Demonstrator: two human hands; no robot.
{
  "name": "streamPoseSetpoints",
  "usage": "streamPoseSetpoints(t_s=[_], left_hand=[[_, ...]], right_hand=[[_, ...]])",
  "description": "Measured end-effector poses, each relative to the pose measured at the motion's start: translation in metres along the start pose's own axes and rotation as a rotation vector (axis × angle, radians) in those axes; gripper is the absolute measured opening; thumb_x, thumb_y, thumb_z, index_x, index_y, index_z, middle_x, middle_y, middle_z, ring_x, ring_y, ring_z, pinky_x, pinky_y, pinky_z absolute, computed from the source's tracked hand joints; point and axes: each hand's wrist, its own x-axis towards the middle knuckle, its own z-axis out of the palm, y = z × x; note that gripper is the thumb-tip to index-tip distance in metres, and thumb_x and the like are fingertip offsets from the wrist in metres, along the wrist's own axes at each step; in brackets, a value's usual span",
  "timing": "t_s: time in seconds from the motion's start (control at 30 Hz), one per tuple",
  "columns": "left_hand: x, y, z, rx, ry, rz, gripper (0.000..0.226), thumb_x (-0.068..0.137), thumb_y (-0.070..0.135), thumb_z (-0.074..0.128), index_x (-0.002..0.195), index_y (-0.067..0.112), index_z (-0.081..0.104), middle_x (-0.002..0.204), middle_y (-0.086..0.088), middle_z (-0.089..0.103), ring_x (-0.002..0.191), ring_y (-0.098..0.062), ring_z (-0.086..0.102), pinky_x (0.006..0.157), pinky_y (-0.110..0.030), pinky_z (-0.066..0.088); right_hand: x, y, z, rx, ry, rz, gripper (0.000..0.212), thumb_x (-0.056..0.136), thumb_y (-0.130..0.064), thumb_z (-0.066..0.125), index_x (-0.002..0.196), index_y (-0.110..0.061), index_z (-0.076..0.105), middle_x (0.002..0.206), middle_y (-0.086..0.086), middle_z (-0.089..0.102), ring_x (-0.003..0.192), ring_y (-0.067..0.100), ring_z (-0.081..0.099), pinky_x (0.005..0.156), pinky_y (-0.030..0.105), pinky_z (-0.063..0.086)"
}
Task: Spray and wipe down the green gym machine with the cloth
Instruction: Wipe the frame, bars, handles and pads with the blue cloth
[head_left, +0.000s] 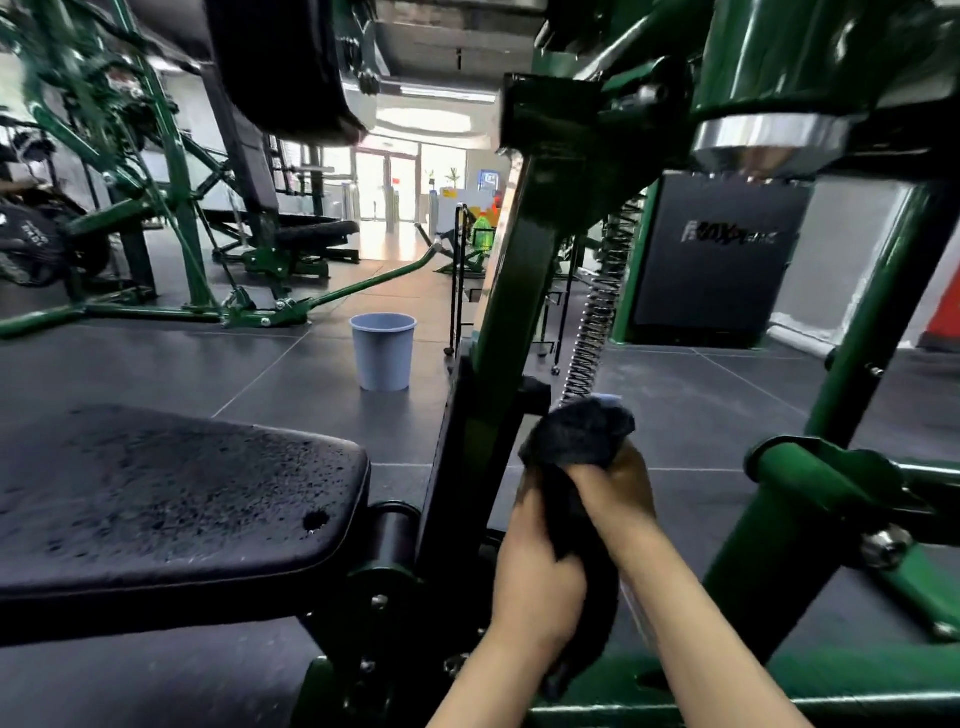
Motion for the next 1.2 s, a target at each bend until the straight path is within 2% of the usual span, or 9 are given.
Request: streamPoseSetpoints(t_s=[0.2, 0.3, 0.5, 0.67, 0.77, 0.9, 0.97, 1.07, 1.2], left_hand=[[-0.024, -0.028, 0.000, 0.103, -0.019, -0.061, 0.053, 0.072, 0.022, 0.050, 0.125, 0.031, 0.051, 0.121, 0.006, 0.060, 0.118, -0.012, 0.056, 0.097, -0.023, 0.043], [-0.018, -0.029, -0.006, 0.079, -0.063, -0.134, 0.043, 0.073, 0.028, 0.056, 0.116, 0.030, 0.054, 0.109, 0.012, 0.062, 0.110, -0.010, 0.060, 0.082, -0.014, 0.042], [-0.009, -0.052, -0.002, 0.073, -0.099, -0.146, 0.056, 0.068, 0.022, 0.055, 0.123, 0.034, 0.054, 0.112, 0.011, 0.069, 0.109, -0.007, 0.063, 0.098, -0.032, 0.049], [-0.028, -0.046, 0.003, 0.162, -0.045, -0.078, 0.057, 0.078, 0.034, 0.051, 0.134, 0.046, 0.042, 0.112, 0.015, 0.067, 0.107, -0.007, 0.063, 0.089, -0.023, 0.048], [-0.043, -0.045, 0.009, 0.207, -0.134, -0.122, 0.068, 0.082, 0.022, 0.048, 0.146, 0.036, 0.033, 0.140, 0.008, 0.053, 0.127, -0.010, 0.049, 0.098, -0.011, 0.034], [-0.043, -0.047, 0.015, 0.119, -0.016, -0.154, 0.085, 0.075, 0.015, 0.047, 0.153, 0.017, 0.014, 0.158, 0.006, 0.019, 0.145, -0.006, 0.019, 0.109, -0.004, 0.008], [-0.033, -0.046, 0.011, 0.059, 0.117, -0.129, 0.072, 0.075, 0.017, 0.048, 0.146, 0.010, 0.037, 0.146, 0.006, 0.043, 0.135, 0.000, 0.039, 0.113, -0.016, 0.024], [-0.023, -0.045, -0.002, 0.008, 0.183, -0.096, 0.037, 0.084, 0.007, 0.060, 0.115, 0.027, 0.061, 0.105, 0.017, 0.065, 0.101, 0.015, 0.056, 0.091, -0.010, 0.041], [-0.018, -0.043, -0.014, 0.022, 0.085, -0.105, 0.034, 0.084, -0.006, 0.058, 0.100, 0.024, 0.063, 0.089, 0.019, 0.063, 0.084, 0.025, 0.054, 0.076, 0.002, 0.037]], right_hand=[[-0.026, 0.026, 0.009, -0.325, -0.140, 0.165, 0.030, 0.066, -0.045, 0.058, 0.069, -0.015, 0.058, 0.066, 0.000, 0.059, 0.069, 0.024, 0.060, 0.052, 0.026, 0.038], [-0.023, 0.031, 0.023, -0.450, -0.100, 0.060, 0.022, 0.081, -0.037, 0.061, 0.087, -0.016, 0.056, 0.066, -0.006, 0.055, 0.061, 0.018, 0.053, 0.052, 0.026, 0.035], [-0.004, 0.065, 0.017, 0.209, -0.274, 0.016, 0.021, 0.074, -0.004, 0.070, 0.088, -0.016, 0.060, 0.086, -0.003, 0.065, 0.086, 0.020, 0.061, 0.084, 0.039, 0.050], [-0.011, 0.083, 0.006, 0.473, -0.288, 0.166, 0.037, 0.064, -0.003, 0.072, 0.100, -0.001, 0.064, 0.098, 0.019, 0.067, 0.094, 0.033, 0.064, 0.086, 0.043, 0.052], [-0.028, 0.093, -0.008, 0.272, -0.125, 0.317, 0.008, 0.082, 0.002, 0.068, 0.082, -0.005, 0.064, 0.091, 0.020, 0.068, 0.088, 0.030, 0.063, 0.070, 0.023, 0.052], [-0.045, 0.081, -0.005, -0.139, -0.173, 0.134, 0.018, 0.071, -0.030, 0.066, 0.073, -0.016, 0.055, 0.069, -0.002, 0.060, 0.073, 0.016, 0.055, 0.049, 0.006, 0.037], [-0.039, 0.072, 0.011, -0.095, -0.196, -0.006, 0.017, 0.074, -0.025, 0.067, 0.081, -0.013, 0.059, 0.061, -0.004, 0.055, 0.067, 0.017, 0.057, 0.051, 0.004, 0.038], [-0.032, 0.072, 0.038, 0.030, -0.190, -0.050, 0.022, 0.094, -0.002, 0.056, 0.115, 0.001, 0.051, 0.066, 0.009, 0.049, 0.061, 0.019, 0.055, 0.057, 0.012, 0.042], [-0.033, 0.080, 0.046, -0.379, -0.019, -0.070, 0.045, 0.081, -0.055, 0.060, 0.103, -0.016, 0.055, 0.087, 0.003, 0.068, 0.086, 0.031, 0.065, 0.065, 0.034, 0.045]])
